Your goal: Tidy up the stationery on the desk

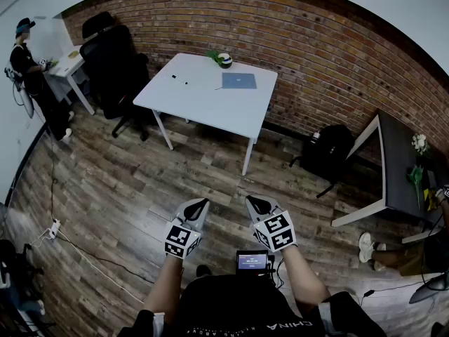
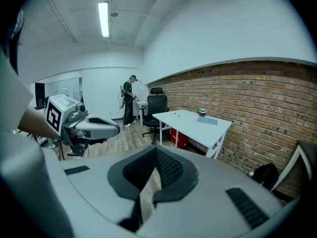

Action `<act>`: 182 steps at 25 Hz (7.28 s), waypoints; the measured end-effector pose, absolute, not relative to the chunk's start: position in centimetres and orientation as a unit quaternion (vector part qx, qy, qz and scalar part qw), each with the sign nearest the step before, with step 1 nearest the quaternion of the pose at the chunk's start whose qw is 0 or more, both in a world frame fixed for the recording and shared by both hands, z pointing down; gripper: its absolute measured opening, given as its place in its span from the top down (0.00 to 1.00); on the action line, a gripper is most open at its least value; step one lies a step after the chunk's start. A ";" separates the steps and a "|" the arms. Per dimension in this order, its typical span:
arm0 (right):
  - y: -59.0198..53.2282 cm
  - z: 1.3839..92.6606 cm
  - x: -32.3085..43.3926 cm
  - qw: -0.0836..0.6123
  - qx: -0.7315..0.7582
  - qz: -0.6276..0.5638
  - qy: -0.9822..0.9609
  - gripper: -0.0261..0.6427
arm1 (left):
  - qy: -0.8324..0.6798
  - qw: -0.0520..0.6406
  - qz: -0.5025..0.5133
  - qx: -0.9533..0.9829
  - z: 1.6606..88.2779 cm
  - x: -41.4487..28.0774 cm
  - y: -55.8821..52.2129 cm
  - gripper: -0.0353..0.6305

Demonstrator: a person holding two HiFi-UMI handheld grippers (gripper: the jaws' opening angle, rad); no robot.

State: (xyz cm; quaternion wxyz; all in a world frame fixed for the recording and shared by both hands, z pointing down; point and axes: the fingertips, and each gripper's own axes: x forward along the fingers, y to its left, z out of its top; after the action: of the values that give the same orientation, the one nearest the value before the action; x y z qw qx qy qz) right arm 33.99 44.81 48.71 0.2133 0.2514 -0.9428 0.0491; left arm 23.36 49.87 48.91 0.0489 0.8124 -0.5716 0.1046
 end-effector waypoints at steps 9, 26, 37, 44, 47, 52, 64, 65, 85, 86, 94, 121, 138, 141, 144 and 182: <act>45.0 48.2 33.7 0.212 0.249 0.037 -0.944 0.95 | -0.575 0.044 0.107 0.810 48.6 23.4 50.0 0.94; 45.0 48.3 34.1 0.204 0.244 0.049 -0.947 0.95 | -0.566 0.055 0.122 0.814 49.4 24.4 50.2 0.94; 43.3 49.3 36.2 0.206 0.235 0.056 -0.948 0.95 | -0.574 0.063 0.130 0.806 50.1 26.3 48.4 0.94; 40.5 49.9 38.5 0.206 0.217 0.059 -0.952 0.95 | -0.593 0.070 0.131 0.791 50.7 28.3 46.1 0.94; 39.5 50.6 39.0 0.213 0.208 0.062 -0.953 0.95 | -0.600 0.079 0.131 0.785 51.5 28.8 45.7 0.94; 37.6 51.7 38.6 0.221 0.204 0.070 -0.951 0.95 | -0.605 0.094 0.131 0.780 52.7 28.0 44.1 0.94; 30.2 51.5 30.0 0.232 0.246 0.071 -0.938 0.95 | -0.579 0.094 0.129 0.799 52.8 17.9 36.4 0.94; 29.5 51.2 28.9 0.231 0.251 0.071 -0.937 0.95 | -0.576 0.093 0.129 0.802 52.6 16.6 35.8 0.94; 21.9 51.5 12.2 0.245 0.280 0.079 -0.925 0.95 | -0.543 0.106 0.125 0.824 53.1 0.4 27.4 0.94; 21.1 51.7 11.9 0.245 0.280 0.080 -0.925 0.95 | -0.541 0.106 0.127 0.825 53.3 0.1 26.6 0.94; 12.0 53.1 8.4 0.242 0.270 0.092 -0.927 0.95 | -0.537 0.105 0.144 0.825 53.9 -2.2 18.0 0.94; -8.1 52.2 0.4 0.232 0.285 0.120 -0.922 0.95 | -0.536 0.109 0.155 0.823 52.6 -11.0 -2.2 0.94; -6.9 52.0 -1.6 0.228 0.319 0.124 -0.912 0.95 | -0.507 0.107 0.155 0.841 52.7 -13.1 -1.7 0.94; -6.9 51.9 -1.2 0.228 0.321 0.123 -0.911 0.95 | -0.505 0.105 0.157 0.843 52.7 -12.8 -1.8 0.94; -7.0 51.9 -0.8 0.227 0.321 0.124 -0.911 0.95 | -0.502 0.104 0.160 0.844 52.7 -12.3 -1.8 0.94; -22.2 60.2 9.0 0.240 0.466 0.241 -0.817 0.95 | -0.358 0.116 0.232 0.897 58.0 -3.4 -25.8 0.81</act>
State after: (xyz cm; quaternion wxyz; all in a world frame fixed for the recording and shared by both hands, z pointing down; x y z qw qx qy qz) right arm 9.03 -22.24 60.23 0.2397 0.4663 -0.8167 0.2411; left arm -3.43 -25.84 57.99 0.1155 0.8968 -0.3584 0.2324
